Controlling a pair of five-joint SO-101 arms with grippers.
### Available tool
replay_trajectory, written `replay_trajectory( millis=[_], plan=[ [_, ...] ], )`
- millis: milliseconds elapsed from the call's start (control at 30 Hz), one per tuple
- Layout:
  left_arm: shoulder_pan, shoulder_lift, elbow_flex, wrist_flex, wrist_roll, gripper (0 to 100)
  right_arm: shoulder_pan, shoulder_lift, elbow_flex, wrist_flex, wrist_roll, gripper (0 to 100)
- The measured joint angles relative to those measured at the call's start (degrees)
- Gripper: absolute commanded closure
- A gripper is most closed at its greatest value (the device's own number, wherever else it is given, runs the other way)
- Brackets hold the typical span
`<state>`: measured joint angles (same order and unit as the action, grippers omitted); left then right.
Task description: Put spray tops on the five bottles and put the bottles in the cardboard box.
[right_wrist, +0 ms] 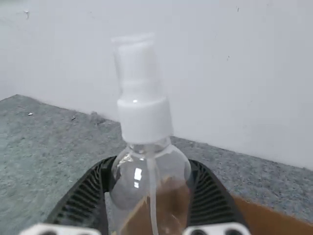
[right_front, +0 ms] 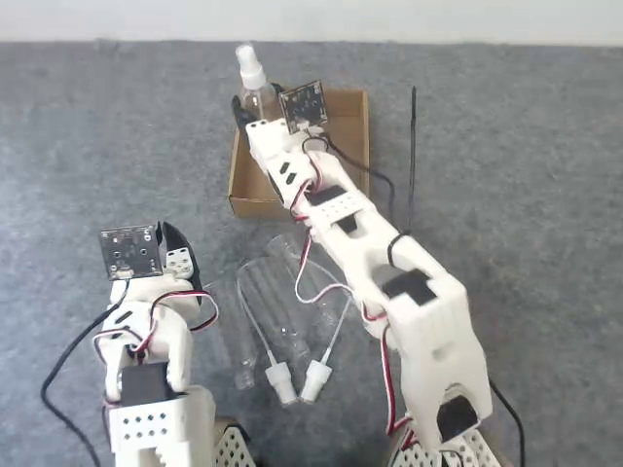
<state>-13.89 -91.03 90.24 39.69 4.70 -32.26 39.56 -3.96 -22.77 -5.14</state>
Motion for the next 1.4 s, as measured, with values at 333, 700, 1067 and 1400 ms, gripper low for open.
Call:
replay_trajectory(
  millis=[333, 700, 1067, 1400],
  plan=[
    [0.0, 0.0, 0.0, 0.0, 0.0, 99, 2.2, 18.2, -22.4, 0.0, 0.0, 99.2],
    [0.0, 0.0, 0.0, 0.0, 0.0, 99, 1.8, 35.4, -43.7, 0.0, 0.0, 99.2],
    [0.0, 0.0, 0.0, 0.0, 0.0, 99, 1.8, 43.6, -53.8, -0.1, 0.0, 99.2],
    [0.0, 0.0, 0.0, 0.0, 0.0, 99, 1.8, 43.6, -54.4, 2.8, 2.1, 98.9]
  ],
)
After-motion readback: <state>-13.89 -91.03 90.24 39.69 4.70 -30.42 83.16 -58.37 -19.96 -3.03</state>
